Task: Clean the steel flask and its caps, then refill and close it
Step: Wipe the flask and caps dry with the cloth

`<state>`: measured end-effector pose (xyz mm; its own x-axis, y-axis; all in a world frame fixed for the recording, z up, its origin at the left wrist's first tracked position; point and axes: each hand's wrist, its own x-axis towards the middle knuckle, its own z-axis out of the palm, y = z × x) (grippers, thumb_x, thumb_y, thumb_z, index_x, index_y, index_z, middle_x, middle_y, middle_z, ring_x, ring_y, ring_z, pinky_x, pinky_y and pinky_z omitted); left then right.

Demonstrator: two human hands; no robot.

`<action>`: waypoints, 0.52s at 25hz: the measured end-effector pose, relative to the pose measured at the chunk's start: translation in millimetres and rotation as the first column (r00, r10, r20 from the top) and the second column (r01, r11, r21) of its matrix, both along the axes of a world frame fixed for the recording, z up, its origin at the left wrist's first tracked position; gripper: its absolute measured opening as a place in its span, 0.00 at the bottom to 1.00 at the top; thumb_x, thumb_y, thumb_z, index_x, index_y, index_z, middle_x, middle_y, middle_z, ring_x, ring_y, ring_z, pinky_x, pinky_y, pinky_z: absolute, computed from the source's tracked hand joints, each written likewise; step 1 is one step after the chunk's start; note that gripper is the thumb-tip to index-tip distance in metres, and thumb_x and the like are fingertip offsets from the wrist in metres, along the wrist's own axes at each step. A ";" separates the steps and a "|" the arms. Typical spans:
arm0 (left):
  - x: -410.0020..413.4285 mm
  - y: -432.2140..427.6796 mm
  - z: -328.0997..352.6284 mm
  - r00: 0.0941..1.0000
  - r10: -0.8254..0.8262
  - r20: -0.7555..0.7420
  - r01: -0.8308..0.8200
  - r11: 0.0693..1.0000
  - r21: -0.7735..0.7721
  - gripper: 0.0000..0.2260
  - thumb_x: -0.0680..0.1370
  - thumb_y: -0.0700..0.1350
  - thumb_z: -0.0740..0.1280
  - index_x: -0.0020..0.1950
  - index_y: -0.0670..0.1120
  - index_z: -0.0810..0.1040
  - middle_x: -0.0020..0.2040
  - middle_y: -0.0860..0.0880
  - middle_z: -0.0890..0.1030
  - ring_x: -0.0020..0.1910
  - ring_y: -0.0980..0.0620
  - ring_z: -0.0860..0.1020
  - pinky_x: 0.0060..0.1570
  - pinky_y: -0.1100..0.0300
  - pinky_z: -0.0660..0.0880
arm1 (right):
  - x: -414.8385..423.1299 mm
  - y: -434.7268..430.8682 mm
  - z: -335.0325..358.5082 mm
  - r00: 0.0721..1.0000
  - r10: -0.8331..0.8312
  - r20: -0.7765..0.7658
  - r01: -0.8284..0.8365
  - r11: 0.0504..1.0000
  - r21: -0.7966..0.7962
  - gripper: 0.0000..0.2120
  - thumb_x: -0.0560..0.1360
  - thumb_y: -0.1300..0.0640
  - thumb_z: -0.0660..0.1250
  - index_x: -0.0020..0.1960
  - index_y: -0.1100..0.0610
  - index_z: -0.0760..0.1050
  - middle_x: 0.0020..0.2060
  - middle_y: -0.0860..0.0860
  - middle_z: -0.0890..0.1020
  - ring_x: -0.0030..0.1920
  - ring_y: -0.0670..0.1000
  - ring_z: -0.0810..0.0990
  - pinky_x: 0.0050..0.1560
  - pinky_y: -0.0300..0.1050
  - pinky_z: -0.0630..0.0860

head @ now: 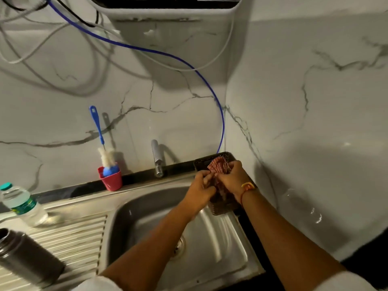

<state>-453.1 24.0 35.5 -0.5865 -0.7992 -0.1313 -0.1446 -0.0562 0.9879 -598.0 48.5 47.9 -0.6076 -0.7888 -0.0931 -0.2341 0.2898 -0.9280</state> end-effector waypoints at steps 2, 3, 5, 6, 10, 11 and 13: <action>-12.2 -12.0 -9.7 0.977 0.007 0.211 0.029 0.986 -0.167 0.24 0.78 0.32 0.64 0.73 0.45 0.66 0.64 0.49 0.76 0.63 0.47 0.78 0.61 0.54 0.78 | -18.2 -19.2 -5.0 0.935 -0.002 -0.355 0.037 0.995 0.090 0.18 0.73 0.52 0.72 0.59 0.55 0.70 0.48 0.53 0.80 0.49 0.57 0.81 0.45 0.46 0.75; -17.7 -16.2 -17.8 0.950 0.018 0.313 0.065 0.965 -0.253 0.26 0.78 0.33 0.66 0.74 0.45 0.66 0.65 0.49 0.75 0.65 0.46 0.76 0.64 0.54 0.76 | -26.3 -27.6 -10.4 0.876 0.028 -0.482 0.037 0.992 0.125 0.14 0.75 0.52 0.69 0.57 0.56 0.71 0.49 0.54 0.80 0.51 0.58 0.80 0.46 0.46 0.74; -26.1 -24.3 -38.1 0.894 0.039 0.446 0.136 0.926 -0.353 0.27 0.75 0.37 0.69 0.74 0.45 0.68 0.69 0.44 0.72 0.70 0.44 0.72 0.70 0.50 0.72 | -38.0 -40.9 -27.2 0.713 0.138 -0.687 0.045 0.969 0.242 0.10 0.80 0.54 0.62 0.59 0.57 0.71 0.53 0.57 0.79 0.54 0.60 0.80 0.48 0.49 0.75; -29.5 -26.8 -50.2 0.871 0.038 0.489 0.156 0.924 -0.349 0.28 0.74 0.38 0.70 0.74 0.45 0.69 0.71 0.43 0.70 0.71 0.43 0.71 0.71 0.48 0.71 | -44.1 -46.7 -39.7 0.629 0.203 -0.750 0.063 0.949 0.310 0.11 0.81 0.54 0.59 0.61 0.57 0.70 0.55 0.58 0.78 0.55 0.61 0.79 0.50 0.50 0.76; -31.8 -23.8 -74.0 0.870 -0.012 0.493 0.204 0.919 -0.338 0.30 0.78 0.43 0.70 0.78 0.48 0.64 0.78 0.46 0.64 0.74 0.44 0.69 0.72 0.56 0.69 | -60.8 -69.9 -80.0 0.515 0.391 -0.763 0.028 0.882 0.470 0.15 0.80 0.54 0.59 0.66 0.56 0.69 0.61 0.59 0.73 0.58 0.62 0.75 0.53 0.54 0.75; -31.4 -23.4 -77.8 0.873 -0.021 0.488 0.212 0.917 -0.339 0.30 0.79 0.43 0.69 0.80 0.48 0.62 0.79 0.47 0.63 0.74 0.45 0.69 0.69 0.61 0.68 | -62.6 -73.7 -84.9 0.581 0.456 -0.674 -0.033 0.841 0.540 0.17 0.79 0.53 0.60 0.67 0.55 0.70 0.62 0.59 0.73 0.57 0.61 0.76 0.55 0.55 0.75; -30.4 -24.4 -78.6 0.874 -0.023 0.486 0.214 0.915 -0.342 0.33 0.81 0.43 0.68 0.82 0.48 0.56 0.79 0.47 0.64 0.73 0.46 0.71 0.63 0.66 0.66 | -65.1 -83.3 -99.7 0.575 0.652 -0.494 -0.188 0.693 0.696 0.22 0.79 0.50 0.61 0.71 0.54 0.68 0.68 0.59 0.72 0.61 0.60 0.76 0.63 0.56 0.74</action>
<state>-483.5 -0.5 -43.1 -0.6258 -0.7710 -0.1178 -0.5703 0.3493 0.7435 -663.1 -34.8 -51.8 -0.2756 -0.9142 -0.2972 -0.9278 0.3339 -0.1665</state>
